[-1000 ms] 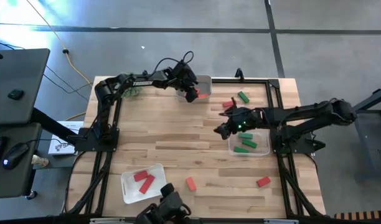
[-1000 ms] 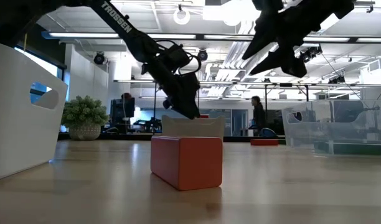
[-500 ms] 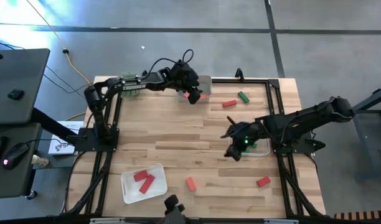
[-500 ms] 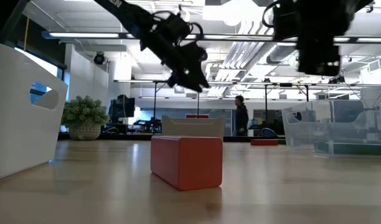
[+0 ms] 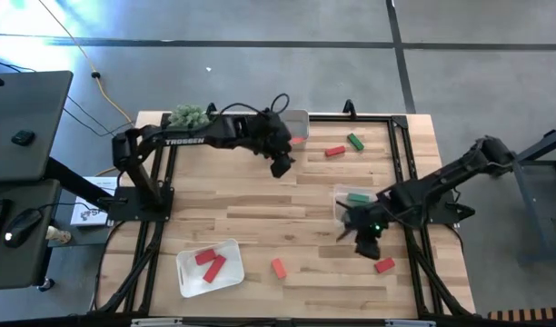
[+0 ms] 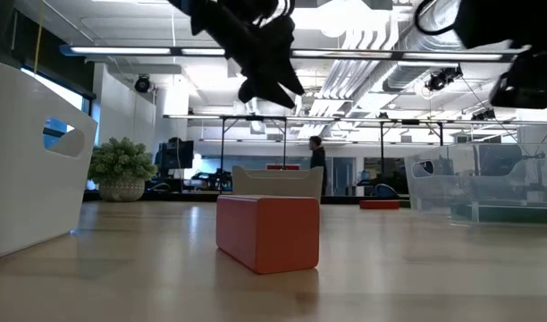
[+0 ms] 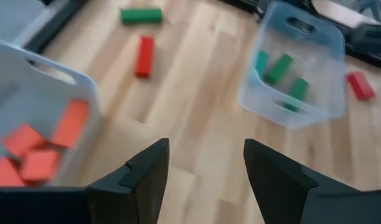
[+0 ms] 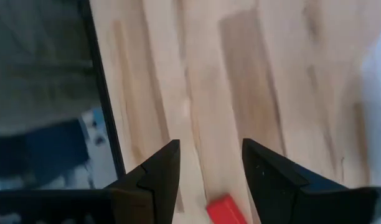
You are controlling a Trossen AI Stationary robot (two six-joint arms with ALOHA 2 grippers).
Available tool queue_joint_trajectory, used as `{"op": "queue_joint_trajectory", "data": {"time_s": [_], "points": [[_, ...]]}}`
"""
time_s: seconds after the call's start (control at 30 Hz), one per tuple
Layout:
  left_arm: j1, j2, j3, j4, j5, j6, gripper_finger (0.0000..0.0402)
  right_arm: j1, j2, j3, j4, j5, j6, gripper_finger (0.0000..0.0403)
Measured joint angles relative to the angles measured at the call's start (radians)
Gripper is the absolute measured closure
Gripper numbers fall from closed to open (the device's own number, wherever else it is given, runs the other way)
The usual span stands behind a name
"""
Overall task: Sort & place blocks by color
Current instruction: Put the red wooden block into the white bin
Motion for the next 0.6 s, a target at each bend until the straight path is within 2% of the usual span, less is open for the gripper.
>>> {"op": "queue_joint_trajectory", "data": {"time_s": [0.3,0.6], "points": [[-0.114,-0.012,0.0,-0.109,0.0,-0.1,0.0206,0.178,0.0,0.0,-0.034,0.017,-0.054,0.0241],[-0.205,-0.012,0.0,-0.115,0.0,-0.217,0.0206,0.33,0.022,0.0,-0.109,0.106,-0.05,0.0218]]}}
